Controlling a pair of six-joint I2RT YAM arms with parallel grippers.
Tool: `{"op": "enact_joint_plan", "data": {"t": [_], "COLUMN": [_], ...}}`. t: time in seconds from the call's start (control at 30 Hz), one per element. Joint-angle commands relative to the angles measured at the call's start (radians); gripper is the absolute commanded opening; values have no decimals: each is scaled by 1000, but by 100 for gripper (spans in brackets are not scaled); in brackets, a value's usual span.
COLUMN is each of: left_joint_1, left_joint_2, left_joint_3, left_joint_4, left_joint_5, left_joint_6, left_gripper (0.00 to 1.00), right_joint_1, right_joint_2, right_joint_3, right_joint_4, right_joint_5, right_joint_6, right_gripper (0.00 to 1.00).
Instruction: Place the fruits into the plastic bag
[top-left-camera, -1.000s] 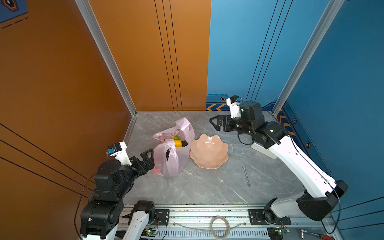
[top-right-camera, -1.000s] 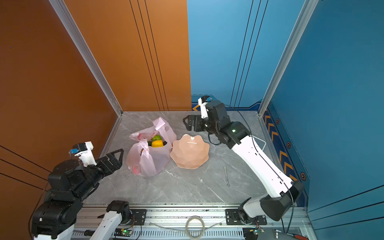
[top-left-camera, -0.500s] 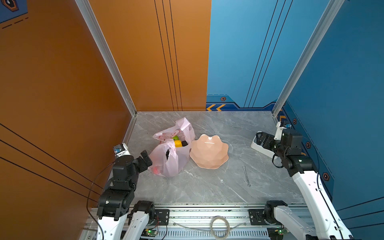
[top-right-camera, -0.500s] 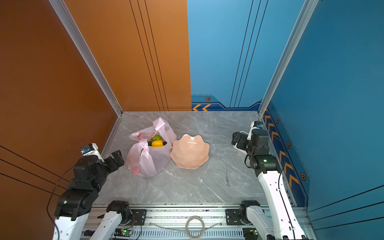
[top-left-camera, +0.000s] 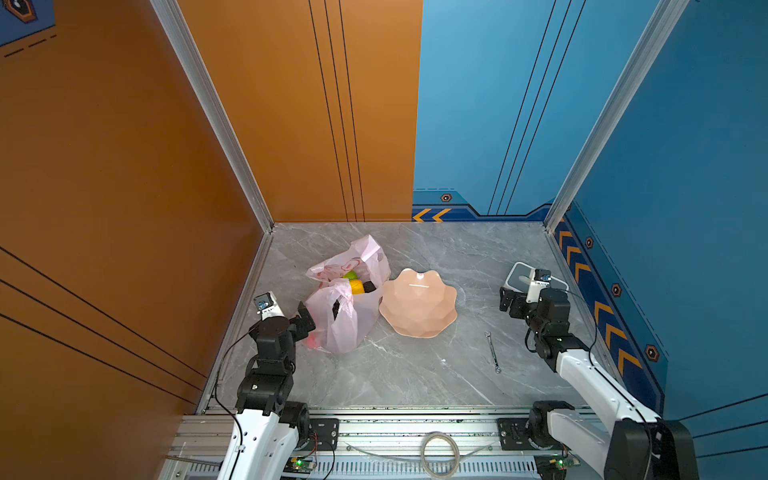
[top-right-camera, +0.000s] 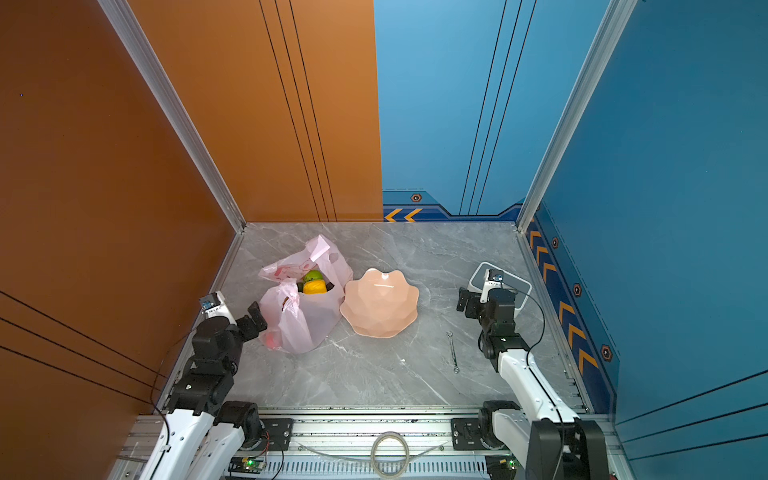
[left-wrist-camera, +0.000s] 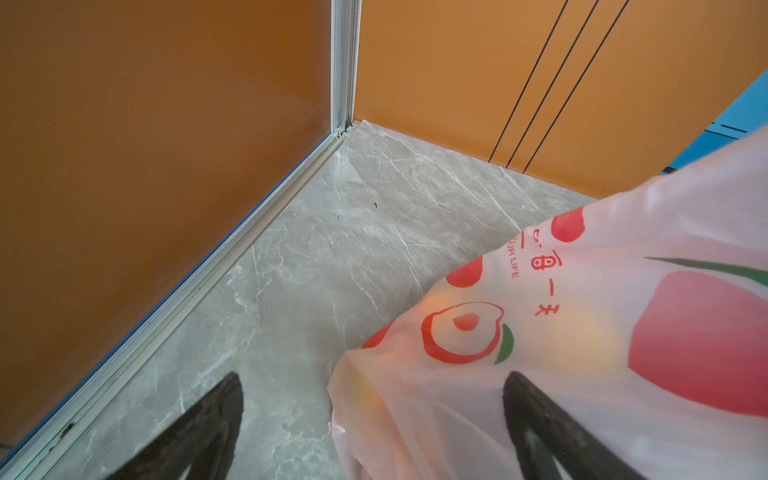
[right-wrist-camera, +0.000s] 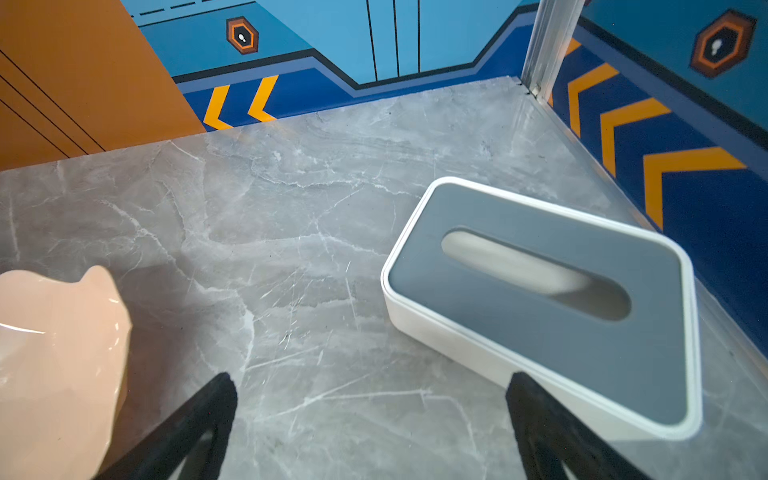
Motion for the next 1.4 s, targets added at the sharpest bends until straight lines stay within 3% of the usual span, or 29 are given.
{"op": "enact_joint_plan", "data": {"t": [0.0,0.3,0.5,0.67,0.9,1.23,1.37], "left_joint_1": [13,52,82,84,82,87,88], "left_joint_2": [-8,114,337,544,728,808,841], "left_joint_3": [-49,-164,-175,-151,-141,-164,-136], "left_joint_4": [200,448,647,764,897,1073,1065], "left_joint_5": [-25,0,48,88,95,79,109], "left_joint_6": [76,117,136,134,191,221,229], "left_gripper": [98,98,98,98,98,98,98], "right_joint_1": [-6,-11,-12,-12,-12,-12,-12], "right_joint_2": [72,249,357,392,410,449,475], "right_joint_3": [-17,-64,-119,-118,-113,-122,-134], "right_joint_4": [212,447,654,681,684,732,783], "right_joint_5": [31,44,49,45,38,32,29], "right_joint_6": [-56,-54,-69,-69,-70,-72,-74], "right_gripper": [100,100,100,100,100,100,100]}}
